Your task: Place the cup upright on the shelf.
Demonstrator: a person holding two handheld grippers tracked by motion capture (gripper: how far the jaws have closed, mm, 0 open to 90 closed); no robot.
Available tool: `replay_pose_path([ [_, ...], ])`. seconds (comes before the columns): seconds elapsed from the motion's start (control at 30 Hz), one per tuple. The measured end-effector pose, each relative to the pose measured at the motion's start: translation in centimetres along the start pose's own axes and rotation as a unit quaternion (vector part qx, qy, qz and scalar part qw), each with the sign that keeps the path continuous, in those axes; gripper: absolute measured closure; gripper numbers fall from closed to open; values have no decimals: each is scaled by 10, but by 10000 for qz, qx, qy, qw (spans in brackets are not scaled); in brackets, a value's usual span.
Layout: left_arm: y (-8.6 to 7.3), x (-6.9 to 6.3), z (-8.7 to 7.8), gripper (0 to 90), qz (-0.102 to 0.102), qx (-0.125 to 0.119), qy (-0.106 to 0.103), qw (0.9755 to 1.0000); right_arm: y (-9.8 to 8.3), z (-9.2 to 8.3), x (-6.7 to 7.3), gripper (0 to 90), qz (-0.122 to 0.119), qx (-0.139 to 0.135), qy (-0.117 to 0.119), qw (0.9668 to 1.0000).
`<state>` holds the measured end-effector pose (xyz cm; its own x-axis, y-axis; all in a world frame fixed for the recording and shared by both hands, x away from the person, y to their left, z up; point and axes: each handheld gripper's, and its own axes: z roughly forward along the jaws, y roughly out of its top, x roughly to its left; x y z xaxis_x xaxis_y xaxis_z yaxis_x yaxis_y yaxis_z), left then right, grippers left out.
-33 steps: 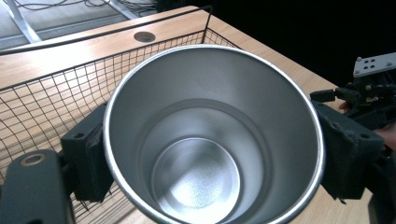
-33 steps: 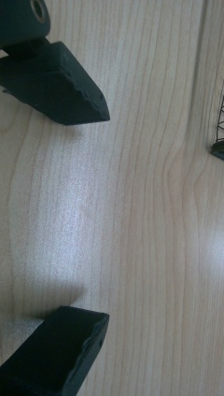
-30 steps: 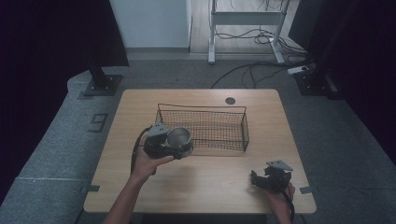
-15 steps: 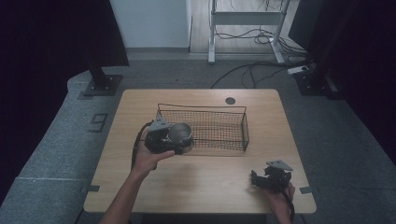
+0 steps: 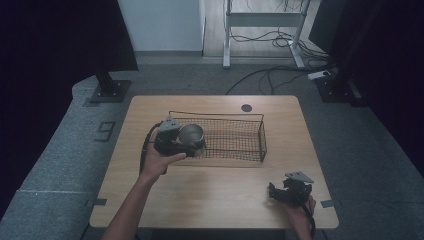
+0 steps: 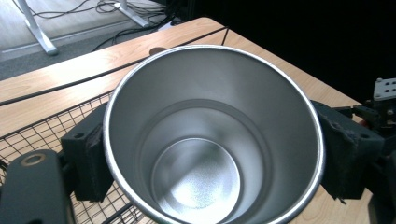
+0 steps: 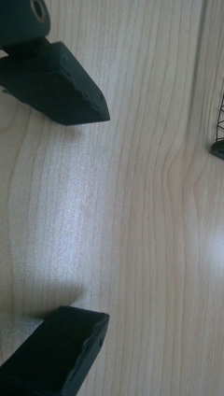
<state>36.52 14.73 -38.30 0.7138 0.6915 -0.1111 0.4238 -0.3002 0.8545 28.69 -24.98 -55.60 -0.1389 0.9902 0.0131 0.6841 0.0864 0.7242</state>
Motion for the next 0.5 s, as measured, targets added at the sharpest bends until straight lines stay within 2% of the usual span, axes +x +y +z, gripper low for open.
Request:
replay_pose_path([
  [0.5, 10, 17, 8, 147, -54, 36, 81, 9999, 0, 0, 0, 45, -13, -5, 0, 10000],
])
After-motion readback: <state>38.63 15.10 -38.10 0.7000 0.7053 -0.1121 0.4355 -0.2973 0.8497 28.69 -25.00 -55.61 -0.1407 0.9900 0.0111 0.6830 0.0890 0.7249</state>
